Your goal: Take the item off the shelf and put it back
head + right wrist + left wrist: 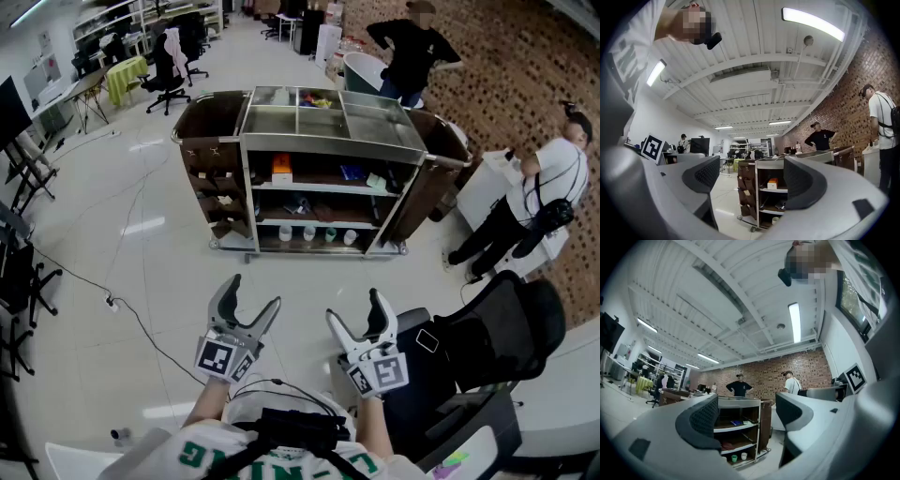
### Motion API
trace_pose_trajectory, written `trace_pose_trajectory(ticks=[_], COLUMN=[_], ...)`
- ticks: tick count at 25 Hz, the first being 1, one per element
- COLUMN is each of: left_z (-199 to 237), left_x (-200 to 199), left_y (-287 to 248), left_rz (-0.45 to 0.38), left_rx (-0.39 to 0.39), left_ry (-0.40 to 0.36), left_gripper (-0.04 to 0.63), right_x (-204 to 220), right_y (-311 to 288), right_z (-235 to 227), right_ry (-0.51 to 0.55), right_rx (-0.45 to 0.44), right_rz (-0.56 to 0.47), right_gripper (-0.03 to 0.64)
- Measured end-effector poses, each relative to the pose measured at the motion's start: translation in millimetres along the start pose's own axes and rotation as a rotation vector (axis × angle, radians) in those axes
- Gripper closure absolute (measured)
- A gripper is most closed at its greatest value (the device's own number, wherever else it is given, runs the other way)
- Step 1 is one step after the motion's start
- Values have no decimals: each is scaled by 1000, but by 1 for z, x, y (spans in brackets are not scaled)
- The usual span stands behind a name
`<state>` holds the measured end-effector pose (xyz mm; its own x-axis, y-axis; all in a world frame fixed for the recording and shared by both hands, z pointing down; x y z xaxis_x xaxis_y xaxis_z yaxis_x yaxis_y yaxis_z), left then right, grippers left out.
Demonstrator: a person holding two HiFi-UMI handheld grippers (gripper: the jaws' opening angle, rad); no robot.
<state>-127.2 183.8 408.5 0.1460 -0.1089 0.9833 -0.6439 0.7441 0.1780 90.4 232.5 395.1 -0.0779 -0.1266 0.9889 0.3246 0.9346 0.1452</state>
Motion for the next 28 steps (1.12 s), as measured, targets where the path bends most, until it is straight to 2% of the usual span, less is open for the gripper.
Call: trace_pose_trajectory(ticks=[11, 18, 24, 28], left_z=[62, 102, 114, 117], left_x=[-9, -13, -4, 3], left_y=[30, 50, 45, 31], left_rz=[-21, -39, -37, -32], left_rx=[20, 29, 34, 32], left_ry=[-1, 10, 25, 38], left_gripper=[236, 236, 236, 238], right_x=[8, 15, 19, 19], right_y=[-44, -52, -54, -62], right_z=[62, 94, 87, 70], right_ry=[6, 8, -2, -25], right_rx=[-1, 48, 95, 88], right_rz=[5, 25, 33, 5], right_gripper=[183, 184, 187, 195])
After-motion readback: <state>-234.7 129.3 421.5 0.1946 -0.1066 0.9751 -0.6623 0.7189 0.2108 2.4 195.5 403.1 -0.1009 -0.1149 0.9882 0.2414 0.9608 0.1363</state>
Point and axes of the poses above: the fingertips, and each gripper's own axes: y backward along the fingers, z to its left, x out of its underside, the point moved 3 cm from there along y, backward along the fingers
